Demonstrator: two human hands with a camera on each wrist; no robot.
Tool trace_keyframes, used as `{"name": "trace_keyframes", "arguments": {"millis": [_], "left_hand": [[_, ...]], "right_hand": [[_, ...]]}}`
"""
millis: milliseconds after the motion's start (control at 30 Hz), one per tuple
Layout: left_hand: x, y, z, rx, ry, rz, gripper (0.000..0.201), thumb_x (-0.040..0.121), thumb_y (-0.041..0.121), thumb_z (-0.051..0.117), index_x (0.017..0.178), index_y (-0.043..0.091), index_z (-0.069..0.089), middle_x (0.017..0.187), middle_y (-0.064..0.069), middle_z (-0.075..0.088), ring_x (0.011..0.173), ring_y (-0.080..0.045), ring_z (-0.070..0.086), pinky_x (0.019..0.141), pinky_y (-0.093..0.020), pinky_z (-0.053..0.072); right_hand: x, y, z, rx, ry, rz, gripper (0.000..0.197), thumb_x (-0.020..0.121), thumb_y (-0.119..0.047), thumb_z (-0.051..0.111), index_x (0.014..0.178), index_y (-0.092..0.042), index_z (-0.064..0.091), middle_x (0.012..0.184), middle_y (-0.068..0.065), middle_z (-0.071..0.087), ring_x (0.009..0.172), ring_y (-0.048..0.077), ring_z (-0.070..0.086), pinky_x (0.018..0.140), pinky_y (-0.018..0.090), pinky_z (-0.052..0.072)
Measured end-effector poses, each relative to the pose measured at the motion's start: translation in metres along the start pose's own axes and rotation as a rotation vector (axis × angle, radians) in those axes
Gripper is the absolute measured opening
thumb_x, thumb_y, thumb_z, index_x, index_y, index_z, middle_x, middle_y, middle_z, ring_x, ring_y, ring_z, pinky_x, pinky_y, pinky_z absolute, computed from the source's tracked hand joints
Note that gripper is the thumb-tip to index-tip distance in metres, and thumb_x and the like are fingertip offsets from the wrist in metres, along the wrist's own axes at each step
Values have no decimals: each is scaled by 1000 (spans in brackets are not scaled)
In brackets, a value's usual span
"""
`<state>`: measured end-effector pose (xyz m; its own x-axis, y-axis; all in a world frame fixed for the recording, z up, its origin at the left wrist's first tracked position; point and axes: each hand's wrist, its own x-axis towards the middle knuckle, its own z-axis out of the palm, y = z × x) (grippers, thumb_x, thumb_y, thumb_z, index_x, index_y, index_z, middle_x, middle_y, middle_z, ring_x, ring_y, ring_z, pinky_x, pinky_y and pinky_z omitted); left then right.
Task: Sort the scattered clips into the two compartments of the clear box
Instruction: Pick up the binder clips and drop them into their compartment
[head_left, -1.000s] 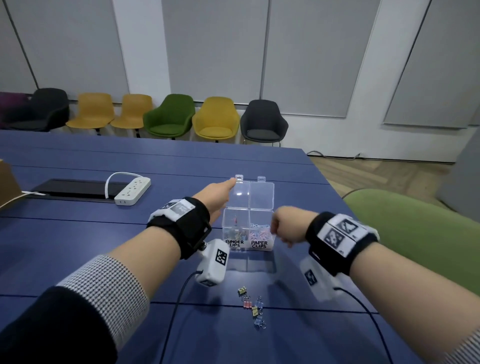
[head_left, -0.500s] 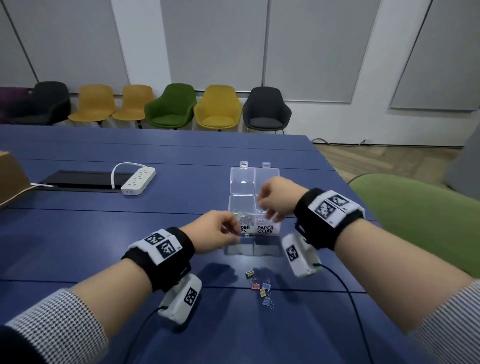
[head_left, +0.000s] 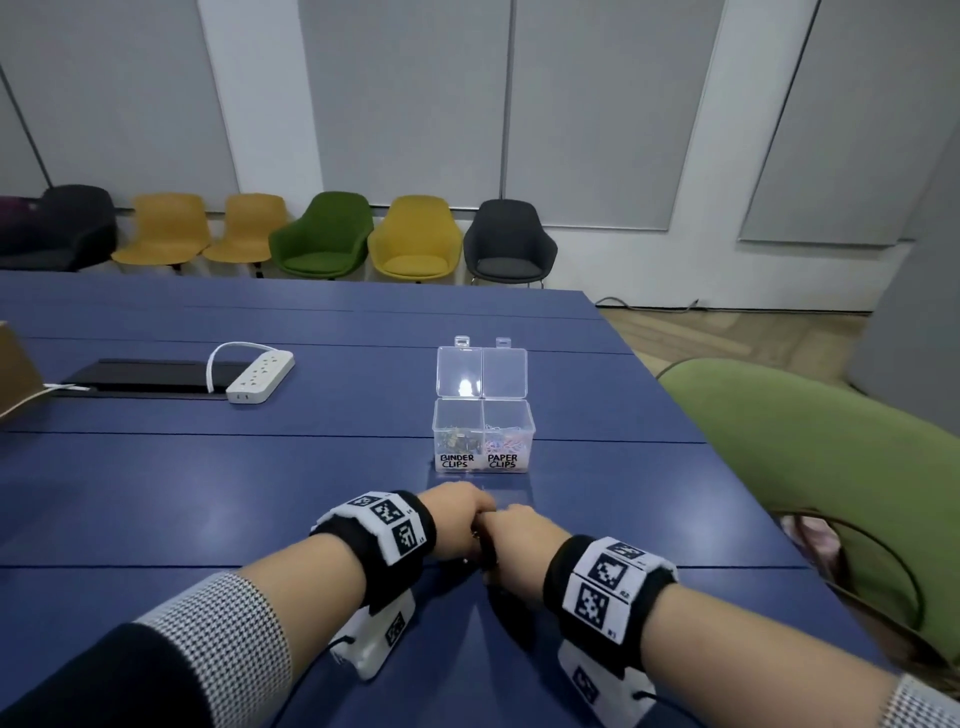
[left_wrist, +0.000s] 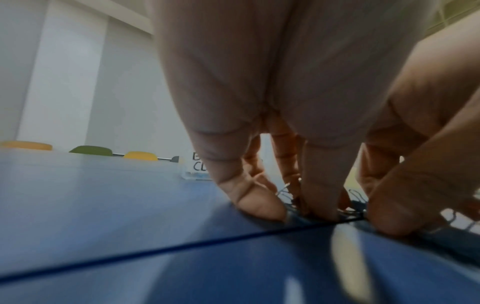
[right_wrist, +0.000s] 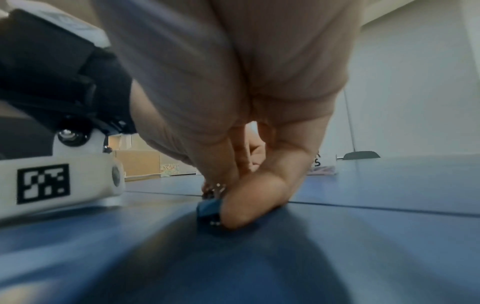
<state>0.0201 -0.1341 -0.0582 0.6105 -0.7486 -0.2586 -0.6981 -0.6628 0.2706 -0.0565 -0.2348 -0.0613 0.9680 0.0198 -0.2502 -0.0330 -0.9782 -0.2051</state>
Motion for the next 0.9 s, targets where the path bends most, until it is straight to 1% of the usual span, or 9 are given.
{"name": "trace_keyframes", "arguments": {"millis": [133, 233, 333, 400, 500, 600, 667, 733, 900], "left_hand": [[-8, 3, 0, 35, -3, -40, 18, 84, 13, 59, 98, 5, 66, 90, -12, 64, 83, -25, 56, 70, -25, 40], [-15, 0, -1, 88, -10, -53, 9, 85, 14, 56, 77, 16, 60, 89, -8, 64, 77, -17, 49, 64, -22, 38], [-19, -7, -2, 115, -59, -89, 28, 82, 16, 61, 63, 24, 43, 87, 1, 56, 81, -16, 50, 68, -22, 40], [-20, -7, -2, 143, -79, -111, 25, 83, 17, 60, 66, 24, 43, 90, 1, 56, 83, -17, 50, 71, -24, 40], [-20, -1, -3, 185, -98, -123, 8, 85, 17, 59, 83, 19, 52, 103, -9, 62, 96, -26, 58, 71, -24, 38], [-19, 1, -5, 211, -105, -134, 24, 84, 17, 60, 106, 8, 60, 115, -11, 65, 106, -29, 60, 73, -29, 41], [-19, 2, -6, 225, -112, -147, 29, 84, 18, 60, 111, 6, 61, 116, -12, 65, 106, -30, 60, 77, -32, 47], [-19, 5, -7, 232, -119, -157, 29, 87, 18, 58, 113, 6, 60, 117, -13, 64, 107, -30, 60, 77, -32, 46], [-22, 7, -10, 208, -135, -167, 29, 88, 18, 57, 114, 5, 60, 105, -13, 63, 82, -24, 52, 67, -27, 38]], "right_hand": [[-2, -3, -1, -114, -36, -5, 29, 91, -8, 51, 119, -4, 58, 124, 19, 57, 110, 36, 58, 89, 37, 47], [-7, 1, -10, -188, -101, 16, 26, 92, -7, 51, 116, 1, 57, 123, 22, 57, 112, 35, 56, 89, 37, 47], [-9, 10, -17, -233, -149, 47, 13, 89, -5, 52, 99, -4, 59, 115, 20, 62, 91, 29, 54, 84, 36, 48], [-11, 17, -19, -187, -161, 93, 7, 86, -7, 56, 84, -11, 51, 108, 18, 63, 81, 24, 50, 74, 35, 49], [-16, 26, -20, 76, -153, 155, 21, 87, -28, 60, 92, -14, 45, 104, 13, 64, 57, 25, 57, 52, 31, 49], [-27, 20, -21, 138, -188, 99, 52, 72, -48, 73, 102, -14, 47, 99, 6, 57, 65, 25, 62, 56, 32, 50], [-29, 11, -17, -14, -175, 25, 58, 72, -46, 75, 110, -12, 48, 109, 11, 57, 91, 30, 61, 66, 34, 46], [-26, 2, -12, -58, -152, 2, 49, 77, -38, 72, 111, -11, 49, 115, 14, 55, 96, 32, 56, 70, 33, 43], [-20, -10, -16, -145, -112, -72, 13, 91, -10, 52, 89, -12, 40, 67, -1, 29, 82, 23, 39, 60, 29, 31]]}}
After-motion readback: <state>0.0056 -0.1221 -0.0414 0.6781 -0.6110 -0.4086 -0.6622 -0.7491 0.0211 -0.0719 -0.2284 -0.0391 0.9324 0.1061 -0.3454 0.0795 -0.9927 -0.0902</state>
